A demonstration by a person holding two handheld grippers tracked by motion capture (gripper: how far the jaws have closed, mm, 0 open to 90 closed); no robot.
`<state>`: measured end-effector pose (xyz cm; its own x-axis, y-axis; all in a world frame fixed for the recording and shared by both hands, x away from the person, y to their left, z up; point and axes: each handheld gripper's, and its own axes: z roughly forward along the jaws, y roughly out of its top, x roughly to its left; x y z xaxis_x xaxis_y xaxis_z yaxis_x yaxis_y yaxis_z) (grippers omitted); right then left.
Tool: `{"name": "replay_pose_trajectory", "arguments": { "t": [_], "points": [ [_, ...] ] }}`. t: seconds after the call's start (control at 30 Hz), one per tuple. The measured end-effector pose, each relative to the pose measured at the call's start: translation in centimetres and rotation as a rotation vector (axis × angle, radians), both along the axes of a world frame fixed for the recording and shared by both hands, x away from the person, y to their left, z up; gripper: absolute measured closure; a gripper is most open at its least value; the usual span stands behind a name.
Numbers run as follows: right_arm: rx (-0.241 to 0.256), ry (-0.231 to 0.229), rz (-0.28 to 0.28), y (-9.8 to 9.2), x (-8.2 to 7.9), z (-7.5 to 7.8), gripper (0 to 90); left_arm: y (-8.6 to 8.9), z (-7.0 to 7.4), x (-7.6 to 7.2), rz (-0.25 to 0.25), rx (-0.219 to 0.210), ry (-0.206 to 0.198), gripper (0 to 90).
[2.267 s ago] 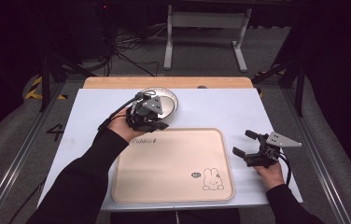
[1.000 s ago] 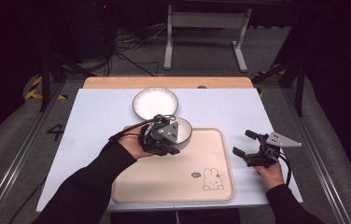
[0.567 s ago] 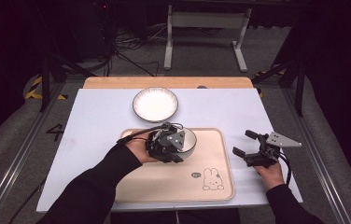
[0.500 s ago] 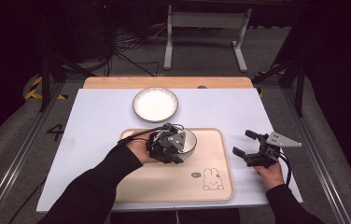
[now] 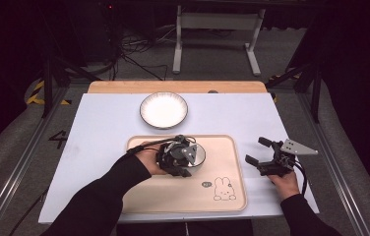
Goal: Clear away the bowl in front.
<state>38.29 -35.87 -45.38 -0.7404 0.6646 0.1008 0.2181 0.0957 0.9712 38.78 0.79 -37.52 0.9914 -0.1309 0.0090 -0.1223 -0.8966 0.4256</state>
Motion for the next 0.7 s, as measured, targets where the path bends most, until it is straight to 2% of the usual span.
{"name": "replay_pose_trajectory", "arguments": {
  "t": [0.3,0.7],
  "points": [
    [0.000,-0.001,0.000,0.0,0.0,0.0,0.1,-0.1,-0.9,0.3,0.009,0.040,0.004,82.0],
    [-0.001,-0.001,0.001,0.0,0.0,0.0,0.1,-0.1,-1.2,0.2,0.015,0.044,0.008,82.0]
  ]
}}
